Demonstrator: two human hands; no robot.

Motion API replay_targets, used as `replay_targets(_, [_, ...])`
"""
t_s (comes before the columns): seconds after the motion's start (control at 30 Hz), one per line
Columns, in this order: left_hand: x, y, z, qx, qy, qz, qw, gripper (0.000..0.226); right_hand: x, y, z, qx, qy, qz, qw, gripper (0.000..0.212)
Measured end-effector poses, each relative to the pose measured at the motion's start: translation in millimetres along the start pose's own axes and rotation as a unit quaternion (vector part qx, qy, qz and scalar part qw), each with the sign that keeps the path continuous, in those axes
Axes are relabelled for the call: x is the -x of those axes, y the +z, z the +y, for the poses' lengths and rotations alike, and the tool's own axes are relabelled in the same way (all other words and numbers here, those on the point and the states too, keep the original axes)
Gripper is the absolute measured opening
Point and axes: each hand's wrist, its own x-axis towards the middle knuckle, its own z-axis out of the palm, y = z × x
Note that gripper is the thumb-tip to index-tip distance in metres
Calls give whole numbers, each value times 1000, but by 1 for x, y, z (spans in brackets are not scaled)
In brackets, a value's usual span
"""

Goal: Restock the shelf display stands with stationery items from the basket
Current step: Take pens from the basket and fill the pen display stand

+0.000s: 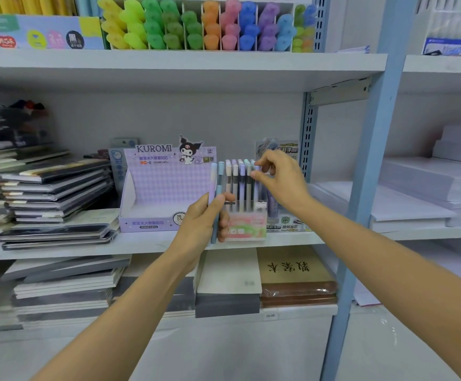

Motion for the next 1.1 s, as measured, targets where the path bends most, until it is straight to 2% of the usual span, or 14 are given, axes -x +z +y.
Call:
replay_targets(0.07, [2, 1, 1, -3, 3, -4, 1000, 28, 1, 0, 2, 22, 14, -12, 1000, 12])
replay_targets(0.17, [4, 2, 3, -3, 3, -5, 1000, 29, 4, -8, -3, 8, 29, -12, 999, 26])
replay_targets(0.27, [6, 3, 5, -6, 6, -18, 1000, 30, 7, -18, -23, -140, 40, -7, 989, 29])
replay_targets(0.37, [9, 7, 9, -6, 7, -34, 999, 30, 11, -26, -45, -301, 74, -109, 944, 25])
replay_targets(0.47, [14, 10, 15, -16, 7, -49, 999, 31, 13, -29, -60, -316, 65, -167, 932, 20])
replay_targets(0.57, [17, 6, 21, -22, -3, -26, 999, 32, 10, -32, -69, -331, 64, -144, 930, 16])
replay_targets(0.7, [17, -9, 22, -28, -49, 60, 997, 30, 0, -38, -70, -386, 77, -33, 919, 12])
replay_targets(0.8, [16, -19, 22, -16, -76, 102, 992, 27, -6, -37, -62, -343, 81, 12, 936, 13])
replay_targets(0.93, [13, -23, 19, 24, -95, 134, 986, 28, 0, -18, -53, -262, 85, -21, 961, 11])
replay_targets(1.1, [17, -24, 12, -15, -34, 96, 995, 24, 8, 1, -46, -187, 57, -47, 980, 13])
